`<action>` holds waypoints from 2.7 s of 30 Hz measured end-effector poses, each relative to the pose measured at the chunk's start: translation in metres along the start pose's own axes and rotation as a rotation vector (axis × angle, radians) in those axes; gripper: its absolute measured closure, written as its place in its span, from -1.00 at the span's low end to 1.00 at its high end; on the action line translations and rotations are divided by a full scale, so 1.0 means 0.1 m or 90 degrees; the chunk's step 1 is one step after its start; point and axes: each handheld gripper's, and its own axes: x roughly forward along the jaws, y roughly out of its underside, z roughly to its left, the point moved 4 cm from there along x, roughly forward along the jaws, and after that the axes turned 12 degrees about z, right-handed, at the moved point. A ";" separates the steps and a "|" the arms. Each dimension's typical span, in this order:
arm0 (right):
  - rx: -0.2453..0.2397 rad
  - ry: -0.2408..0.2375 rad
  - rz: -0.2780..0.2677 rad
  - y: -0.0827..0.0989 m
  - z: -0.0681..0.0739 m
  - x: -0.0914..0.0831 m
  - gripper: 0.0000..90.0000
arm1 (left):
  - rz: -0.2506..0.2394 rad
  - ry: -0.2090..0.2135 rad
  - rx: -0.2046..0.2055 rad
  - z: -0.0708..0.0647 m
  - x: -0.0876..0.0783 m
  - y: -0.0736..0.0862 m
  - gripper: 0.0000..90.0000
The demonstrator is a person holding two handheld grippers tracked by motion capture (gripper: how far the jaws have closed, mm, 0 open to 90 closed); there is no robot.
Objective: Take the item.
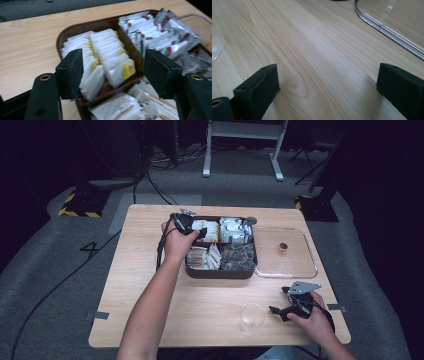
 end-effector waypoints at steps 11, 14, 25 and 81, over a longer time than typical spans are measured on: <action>-0.002 0.000 -0.004 0.00 -0.01 0.00 -0.86 | 0.069 0.003 -0.003 -0.04 0.30 -0.09 -0.21; -0.002 0.000 -0.004 0.00 -0.01 0.00 -0.86 | 0.077 0.005 -0.002 -0.07 0.36 -0.10 -0.20; -0.005 -0.002 -0.005 0.01 -0.02 -0.01 -0.83 | 0.135 0.028 -0.021 -0.13 0.57 -0.05 0.14; -0.014 -0.011 -0.013 0.05 -0.02 -0.05 -0.70 | 0.100 0.058 0.126 -0.17 -0.01 -0.27 1.00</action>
